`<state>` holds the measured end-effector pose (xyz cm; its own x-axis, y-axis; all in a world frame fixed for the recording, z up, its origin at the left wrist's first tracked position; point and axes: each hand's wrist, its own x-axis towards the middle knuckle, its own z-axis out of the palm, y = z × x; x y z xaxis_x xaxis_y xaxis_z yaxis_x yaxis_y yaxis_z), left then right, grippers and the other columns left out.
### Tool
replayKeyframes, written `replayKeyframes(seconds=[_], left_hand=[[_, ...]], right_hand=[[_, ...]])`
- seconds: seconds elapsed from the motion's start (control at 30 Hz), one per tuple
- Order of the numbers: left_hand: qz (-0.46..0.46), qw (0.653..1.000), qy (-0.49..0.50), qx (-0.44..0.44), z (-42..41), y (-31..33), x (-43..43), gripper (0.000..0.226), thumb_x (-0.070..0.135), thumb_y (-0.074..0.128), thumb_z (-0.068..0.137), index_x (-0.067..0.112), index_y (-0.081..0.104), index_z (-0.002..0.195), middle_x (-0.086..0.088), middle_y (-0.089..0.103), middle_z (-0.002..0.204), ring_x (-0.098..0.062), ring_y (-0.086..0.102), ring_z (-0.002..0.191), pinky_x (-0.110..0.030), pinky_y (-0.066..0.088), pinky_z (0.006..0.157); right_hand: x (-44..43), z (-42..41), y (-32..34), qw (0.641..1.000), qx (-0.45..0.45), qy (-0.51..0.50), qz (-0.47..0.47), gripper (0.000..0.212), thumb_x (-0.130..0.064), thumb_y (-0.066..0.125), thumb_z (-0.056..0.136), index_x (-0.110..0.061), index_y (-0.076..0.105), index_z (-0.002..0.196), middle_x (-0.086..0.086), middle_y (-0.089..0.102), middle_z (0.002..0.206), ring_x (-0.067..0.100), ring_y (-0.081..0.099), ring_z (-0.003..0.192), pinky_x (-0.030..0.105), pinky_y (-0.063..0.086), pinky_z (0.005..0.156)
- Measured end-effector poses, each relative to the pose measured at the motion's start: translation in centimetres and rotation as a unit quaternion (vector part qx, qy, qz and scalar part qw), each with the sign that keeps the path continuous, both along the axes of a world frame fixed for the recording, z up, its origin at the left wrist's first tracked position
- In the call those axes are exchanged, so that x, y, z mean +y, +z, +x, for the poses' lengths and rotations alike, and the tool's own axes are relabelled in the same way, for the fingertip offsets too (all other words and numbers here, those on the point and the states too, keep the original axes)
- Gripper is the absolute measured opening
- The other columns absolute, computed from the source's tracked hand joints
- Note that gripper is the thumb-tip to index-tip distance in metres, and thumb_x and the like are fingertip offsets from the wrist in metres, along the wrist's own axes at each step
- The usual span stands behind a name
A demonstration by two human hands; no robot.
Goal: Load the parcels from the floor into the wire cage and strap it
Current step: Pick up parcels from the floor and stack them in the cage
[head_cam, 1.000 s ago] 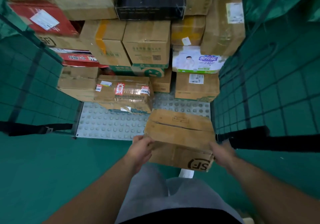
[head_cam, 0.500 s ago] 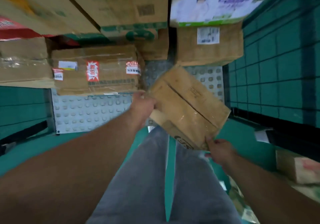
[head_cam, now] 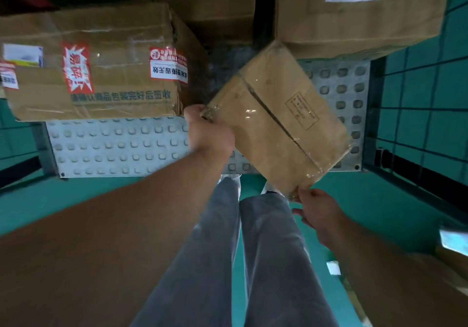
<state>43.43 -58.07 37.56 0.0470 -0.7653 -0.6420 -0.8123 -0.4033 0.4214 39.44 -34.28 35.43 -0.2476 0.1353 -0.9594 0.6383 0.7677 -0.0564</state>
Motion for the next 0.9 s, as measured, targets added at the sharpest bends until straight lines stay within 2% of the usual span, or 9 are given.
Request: replayKeyframes(seconds=[0.1, 0.27, 0.33, 0.43, 0.5, 0.53, 0.63, 0.77, 0.9], left_hand=[[0.003, 1.000, -0.001, -0.011, 0.2, 0.1, -0.1, 0.030, 0.020, 0.047, 0.101, 0.021, 0.045, 0.131, -0.001, 0.057, 0.097, -0.024, 0.058, 0.086, -0.031, 0.041, 0.065], [0.050, 0.999, 0.005, 0.003, -2.2, -1.0, -1.9, 0.053, 0.017, 0.045, 0.102, 0.028, 0.033, 0.152, -0.007, 0.056, 0.128, -0.027, 0.058, 0.114, -0.038, 0.047, 0.086], [0.048, 0.999, 0.007, 0.001, -3.0, -1.5, -2.4, 0.063, 0.015, 0.048, 0.101, 0.027, 0.023, 0.158, -0.008, 0.052, 0.136, -0.025, 0.058, 0.111, -0.037, 0.046, 0.092], [0.076, 0.997, 0.021, -0.003, -3.7, -1.8, -2.2, 0.064, 0.026, 0.046, 0.104, 0.038, 0.015, 0.159, -0.008, 0.047, 0.133, -0.021, 0.053, 0.092, -0.034, 0.041, 0.083], [0.061, 0.998, 0.022, -0.003, -3.7, -2.4, -1.7, 0.067, 0.025, 0.051, 0.100, 0.038, 0.019, 0.157, -0.010, 0.046, 0.141, -0.027, 0.056, 0.104, -0.034, 0.042, 0.082], [0.051, 0.998, 0.024, 0.002, -3.6, -2.6, -1.6, 0.069, 0.025, 0.053, 0.096, 0.036, 0.021, 0.156, -0.011, 0.046, 0.142, -0.030, 0.057, 0.110, -0.035, 0.044, 0.082], [0.047, 0.997, 0.049, 0.024, -3.7, -2.7, -1.7, 0.074, 0.024, 0.056, 0.091, 0.033, 0.022, 0.156, -0.011, 0.044, 0.143, -0.031, 0.055, 0.115, -0.038, 0.049, 0.089], [0.052, 0.999, -0.001, 0.008, -4.4, -3.0, -2.8, 0.076, 0.021, 0.056, 0.091, 0.031, 0.020, 0.157, -0.012, 0.036, 0.151, -0.025, 0.046, 0.110, -0.035, 0.041, 0.087], [0.070, 0.997, -0.007, -0.021, -6.4, -2.8, -3.9, 0.080, 0.032, 0.061, 0.087, 0.032, 0.019, 0.155, -0.015, 0.028, 0.152, -0.037, 0.045, 0.125, -0.043, 0.046, 0.097]], right_hand=[[-0.5, -2.1, 0.3, 0.999, -0.030, 0.036, -0.005, 0.026, -0.043, 0.049, 0.106, -0.022, 0.060, 0.095, 0.001, 0.073, 0.108, 0.017, 0.071, 0.084, 0.034, 0.054, 0.075], [-3.2, -4.8, 1.8, 0.972, -0.171, 0.158, -0.030, 0.040, -0.048, 0.042, 0.108, -0.017, 0.067, 0.110, -0.005, 0.072, 0.112, 0.017, 0.065, 0.103, 0.037, 0.049, 0.089], [-3.5, -5.3, 1.7, 0.957, -0.197, 0.214, -0.016, 0.042, -0.052, 0.043, 0.106, -0.017, 0.065, 0.112, -0.002, 0.071, 0.113, 0.020, 0.065, 0.105, 0.040, 0.047, 0.091], [-3.4, -6.7, 0.3, 0.983, -0.029, 0.176, 0.043, 0.056, -0.046, 0.063, 0.096, -0.013, 0.044, 0.137, 0.013, 0.060, 0.131, 0.032, 0.061, 0.115, 0.040, 0.048, 0.087], [-3.2, -8.6, -0.4, 0.983, 0.112, 0.140, 0.035, 0.088, -0.048, 0.071, 0.086, -0.025, 0.018, 0.153, 0.011, 0.050, 0.142, 0.038, 0.060, 0.116, 0.045, 0.052, 0.093], [-3.2, -9.5, -0.8, 0.982, 0.124, 0.145, 0.004, 0.090, -0.055, 0.070, 0.082, -0.038, 0.016, 0.152, 0.005, 0.052, 0.140, 0.037, 0.063, 0.112, 0.049, 0.054, 0.094], [-4.1, -10.9, -1.8, 0.983, 0.079, 0.161, -0.047, 0.066, -0.065, 0.058, 0.089, -0.036, 0.036, 0.144, 0.000, 0.063, 0.127, 0.030, 0.067, 0.104, 0.056, 0.057, 0.093], [-4.9, -10.8, -2.5, 0.995, 0.053, 0.087, -0.024, 0.046, -0.050, 0.047, 0.105, -0.028, 0.040, 0.144, 0.009, 0.063, 0.127, 0.031, 0.067, 0.108, 0.053, 0.056, 0.097], [-4.8, -7.8, -3.2, 0.999, 0.035, 0.004, -0.023, 0.041, -0.045, 0.049, 0.106, -0.023, 0.043, 0.141, 0.011, 0.063, 0.125, 0.027, 0.071, 0.098, 0.038, 0.058, 0.078]])
